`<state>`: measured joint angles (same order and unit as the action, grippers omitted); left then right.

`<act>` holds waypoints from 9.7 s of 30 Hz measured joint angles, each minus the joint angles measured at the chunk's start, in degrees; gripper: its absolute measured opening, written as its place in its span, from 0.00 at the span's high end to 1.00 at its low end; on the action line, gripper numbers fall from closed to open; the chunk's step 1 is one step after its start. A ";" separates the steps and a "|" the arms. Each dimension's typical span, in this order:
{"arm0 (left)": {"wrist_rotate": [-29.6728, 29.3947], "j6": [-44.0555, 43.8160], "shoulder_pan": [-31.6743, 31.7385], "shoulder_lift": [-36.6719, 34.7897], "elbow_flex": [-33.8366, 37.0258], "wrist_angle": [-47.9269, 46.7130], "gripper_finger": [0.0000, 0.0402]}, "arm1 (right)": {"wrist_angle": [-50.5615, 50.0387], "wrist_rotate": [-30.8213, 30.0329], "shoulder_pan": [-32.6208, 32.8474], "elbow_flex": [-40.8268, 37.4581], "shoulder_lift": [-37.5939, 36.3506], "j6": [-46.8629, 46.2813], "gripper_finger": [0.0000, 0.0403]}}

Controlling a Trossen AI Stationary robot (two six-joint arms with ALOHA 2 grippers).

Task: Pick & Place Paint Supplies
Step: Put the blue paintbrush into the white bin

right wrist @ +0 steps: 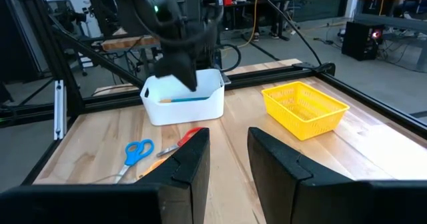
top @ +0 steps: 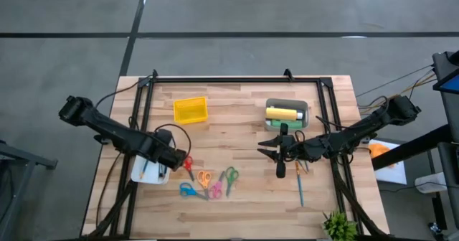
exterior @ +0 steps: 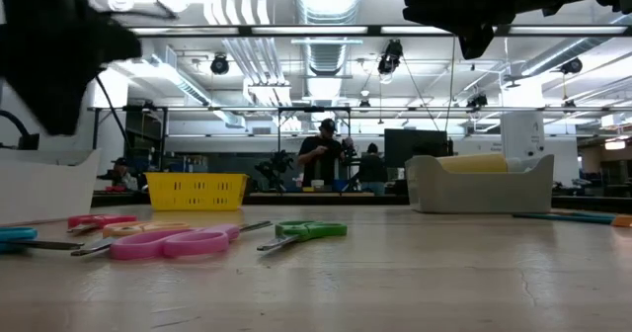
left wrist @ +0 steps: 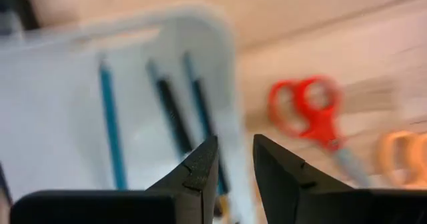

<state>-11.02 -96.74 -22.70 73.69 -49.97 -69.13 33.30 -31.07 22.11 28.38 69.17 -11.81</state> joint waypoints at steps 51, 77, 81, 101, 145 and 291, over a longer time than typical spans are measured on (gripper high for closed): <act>-10.32 95.25 9.77 0.02 13.67 83.19 0.76 | -0.02 0.00 0.00 0.00 0.00 -0.01 0.75; -10.32 95.05 9.77 0.02 13.67 80.85 0.76 | 0.00 0.00 -0.05 0.00 0.00 -0.16 0.75; -10.32 95.06 9.77 0.02 13.67 80.84 0.76 | 0.80 -0.49 -0.12 0.00 0.01 -0.59 0.75; -10.32 95.28 9.77 0.02 13.67 78.96 0.76 | -46.69 8.34 1.49 23.16 2.14 -48.98 0.75; -10.33 95.13 9.75 0.02 13.67 78.08 0.76 | -93.58 29.18 19.91 33.00 30.64 -113.31 0.75; -10.19 95.07 9.77 0.02 13.78 75.02 0.76 | -44.47 21.88 -18.80 50.91 54.27 -64.33 0.90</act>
<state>-21.21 -1.67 -12.93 73.71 -36.18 5.89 -11.17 -9.19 3.31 79.29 123.44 -76.14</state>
